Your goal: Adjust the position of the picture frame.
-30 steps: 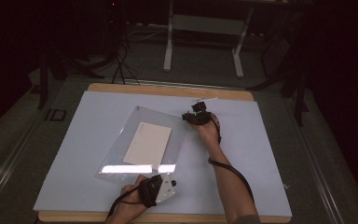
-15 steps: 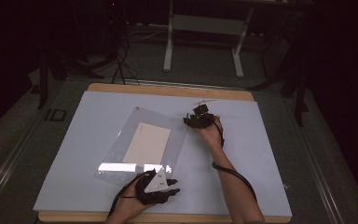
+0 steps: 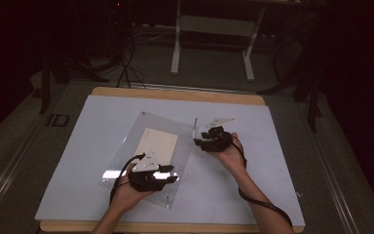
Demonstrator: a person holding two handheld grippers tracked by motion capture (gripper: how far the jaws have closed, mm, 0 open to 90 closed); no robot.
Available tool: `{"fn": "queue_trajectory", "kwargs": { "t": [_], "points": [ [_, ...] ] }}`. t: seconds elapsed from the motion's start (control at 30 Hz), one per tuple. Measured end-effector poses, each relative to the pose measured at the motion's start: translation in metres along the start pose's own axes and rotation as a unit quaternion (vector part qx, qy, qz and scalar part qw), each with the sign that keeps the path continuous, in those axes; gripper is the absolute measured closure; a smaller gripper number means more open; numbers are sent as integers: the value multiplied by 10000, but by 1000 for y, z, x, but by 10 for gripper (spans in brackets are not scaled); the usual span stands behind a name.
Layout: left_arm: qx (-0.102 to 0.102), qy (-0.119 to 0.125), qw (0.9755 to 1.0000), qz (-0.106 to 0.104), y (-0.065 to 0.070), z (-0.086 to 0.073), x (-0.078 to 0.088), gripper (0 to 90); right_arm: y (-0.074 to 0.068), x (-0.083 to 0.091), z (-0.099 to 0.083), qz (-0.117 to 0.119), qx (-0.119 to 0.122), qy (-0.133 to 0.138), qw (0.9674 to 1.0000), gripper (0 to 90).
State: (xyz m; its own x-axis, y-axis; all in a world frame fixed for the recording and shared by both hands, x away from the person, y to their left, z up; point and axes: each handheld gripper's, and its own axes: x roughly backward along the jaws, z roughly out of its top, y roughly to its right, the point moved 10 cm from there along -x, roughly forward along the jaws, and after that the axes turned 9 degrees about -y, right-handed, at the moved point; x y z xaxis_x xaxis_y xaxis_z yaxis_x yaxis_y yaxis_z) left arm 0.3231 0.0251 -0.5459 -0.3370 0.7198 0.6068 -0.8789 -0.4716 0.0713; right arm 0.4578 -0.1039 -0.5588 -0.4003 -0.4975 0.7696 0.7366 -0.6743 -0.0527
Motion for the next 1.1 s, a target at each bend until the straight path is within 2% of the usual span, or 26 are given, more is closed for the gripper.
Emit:
{"fn": "queue_trajectory", "kwargs": {
  "t": [0.03,0.07,0.1,0.13,0.17,0.2,0.23,0.37,0.5,0.53,0.57,0.7,0.8,0.83,0.93,1.0,1.1],
  "points": [
    [56,9,10000,27,-7,2,-1,587,-4,2,-3,24,47,-3,10000,532],
    [56,9,10000,27,-7,2,-1,587,-8,4,-6,81,81,-1,9999,533],
    [133,15,9999,52,-17,5,-4,587,-12,6,-8,111,113,6,9999,533],
    [133,15,9999,52,-17,5,-4,587,-12,6,-8,111,113,6,9999,533],
    [198,-12,9998,46,-25,9,-6,587,-18,10,-13,182,129,45,9997,538],
    [198,-12,9998,46,-25,9,-6,587,-21,11,-15,224,140,57,9996,537],
    [225,-53,9997,91,-34,13,-9,581,-24,13,-18,252,137,80,9996,538],
    [339,-81,9993,146,-52,23,-14,576,-37,19,-26,411,168,172,9989,545],
    [457,-70,9987,201,-70,33,-22,576,-55,24,-36,557,345,189,9977,551],
    [457,-70,9987,201,-70,33,-22,576,-55,24,-36,557,345,189,9977,551],
    [493,-125,9985,210,-75,36,-27,576,-64,25,-40,620,412,196,9970,558],
    [515,-217,9981,245,-85,40,-37,575,-81,25,-48,760,603,153,9952,568],
    [518,-277,9980,250,-88,41,-40,575,-89,24,-51,826,637,138,9945,568],
    [492,-327,9979,274,-91,43,-45,575,-97,24,-54,920,693,138,9932,568],
    [486,-363,9977,309,-95,44,-48,575,-105,24,-57,1001,754,151,9920,567],
    [565,-358,9974,281,-99,46,-52,575,-112,24,-60,1091,799,182,9906,566],
    [648,-375,9967,305,-106,47,-55,578,-126,23,-68,1220,1025,159,9871,573]
  ]
}}
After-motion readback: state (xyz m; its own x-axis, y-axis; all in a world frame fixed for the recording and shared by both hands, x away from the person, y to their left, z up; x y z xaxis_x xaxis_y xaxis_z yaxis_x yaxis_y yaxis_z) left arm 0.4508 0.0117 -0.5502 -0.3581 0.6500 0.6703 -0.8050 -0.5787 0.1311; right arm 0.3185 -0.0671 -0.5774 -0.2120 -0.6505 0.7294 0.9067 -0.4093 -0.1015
